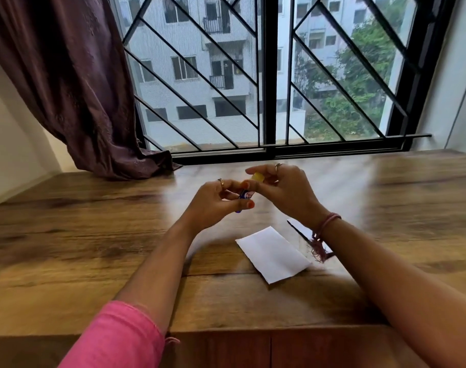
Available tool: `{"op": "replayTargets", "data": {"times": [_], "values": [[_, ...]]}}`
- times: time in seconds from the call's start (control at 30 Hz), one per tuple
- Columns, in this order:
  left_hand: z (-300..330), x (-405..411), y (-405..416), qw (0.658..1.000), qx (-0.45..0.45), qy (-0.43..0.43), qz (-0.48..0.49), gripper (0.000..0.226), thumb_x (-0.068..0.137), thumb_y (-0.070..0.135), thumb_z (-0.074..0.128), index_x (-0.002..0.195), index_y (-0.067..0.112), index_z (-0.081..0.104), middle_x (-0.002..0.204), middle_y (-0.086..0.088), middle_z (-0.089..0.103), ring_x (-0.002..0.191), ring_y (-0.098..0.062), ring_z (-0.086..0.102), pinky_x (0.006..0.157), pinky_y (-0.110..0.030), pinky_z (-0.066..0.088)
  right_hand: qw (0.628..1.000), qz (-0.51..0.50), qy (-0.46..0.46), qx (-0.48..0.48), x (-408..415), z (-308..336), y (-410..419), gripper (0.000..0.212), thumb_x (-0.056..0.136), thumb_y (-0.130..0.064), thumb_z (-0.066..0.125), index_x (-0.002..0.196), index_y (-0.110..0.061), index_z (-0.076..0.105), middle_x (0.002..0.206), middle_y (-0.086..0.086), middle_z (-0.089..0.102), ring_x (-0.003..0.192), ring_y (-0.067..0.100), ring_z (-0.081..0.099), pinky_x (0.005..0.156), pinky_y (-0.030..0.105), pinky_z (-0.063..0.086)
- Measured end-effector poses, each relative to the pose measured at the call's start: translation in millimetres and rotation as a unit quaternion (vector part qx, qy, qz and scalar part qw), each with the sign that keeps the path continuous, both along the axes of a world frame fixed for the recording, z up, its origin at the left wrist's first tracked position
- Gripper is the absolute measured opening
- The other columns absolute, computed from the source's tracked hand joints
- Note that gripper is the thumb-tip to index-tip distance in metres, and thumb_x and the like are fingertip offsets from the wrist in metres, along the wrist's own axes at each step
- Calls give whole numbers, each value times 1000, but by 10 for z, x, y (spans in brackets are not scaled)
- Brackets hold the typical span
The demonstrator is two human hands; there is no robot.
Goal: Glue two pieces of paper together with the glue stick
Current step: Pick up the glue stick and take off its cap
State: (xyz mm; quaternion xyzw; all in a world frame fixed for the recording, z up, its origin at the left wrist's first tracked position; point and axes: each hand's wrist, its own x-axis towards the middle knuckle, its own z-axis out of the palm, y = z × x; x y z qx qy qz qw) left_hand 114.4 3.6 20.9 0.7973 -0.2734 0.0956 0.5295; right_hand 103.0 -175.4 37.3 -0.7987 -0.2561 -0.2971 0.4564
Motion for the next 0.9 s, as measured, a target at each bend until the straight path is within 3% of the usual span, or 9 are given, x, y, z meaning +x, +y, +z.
{"op": "replayTargets", "data": {"times": [0.2,0.3,0.4,0.63,0.73,0.83,0.9], "values": [[-30,30,62,1000,4,24,-9,29,81,13,74,109,15,68,99,-7,74,94,-22,70,88,-31,54,991,86,12,99,-49,181,-129,32,79,-3,71,110,-5,65,98,8,70,88,15,67,87,31,54],[-39,43,47,1000,-13,11,24,27,79,13,75,105,17,69,91,0,74,82,-11,69,76,-22,55,974,102,39,200,-18,214,-264,33,78,-1,72,109,-7,62,95,9,71,88,15,68,89,32,54],[-36,84,59,996,-64,10,66,26,76,13,78,101,16,69,86,1,72,74,-7,67,65,-15,51,970,80,86,214,30,123,-307,34,72,-6,78,100,-13,60,90,6,72,83,11,70,80,23,55],[14,159,121,964,-221,5,148,24,76,16,78,96,17,66,86,5,71,73,0,68,64,-13,50,993,16,113,-15,78,-93,-72,30,69,-10,81,96,-16,70,84,1,71,69,-3,65,66,8,48],[49,165,133,956,-254,-3,148,20,76,16,78,91,23,66,84,8,71,72,1,67,64,-13,50,983,12,137,-119,69,-186,47,30,76,-6,75,104,-14,70,91,3,71,79,10,66,75,16,51],[55,152,116,957,-251,-5,146,22,76,18,78,92,24,65,86,9,71,75,1,68,64,-12,50,964,6,134,-229,63,-245,97,32,83,-8,67,114,-14,66,108,5,69,92,14,66,86,27,53],[53,143,102,958,-246,0,144,24,75,21,79,95,25,65,87,10,71,77,0,68,66,-13,51,959,8,132,-252,55,-250,105,35,85,-10,66,119,-15,62,113,5,67,97,16,64,89,30,52]]}}
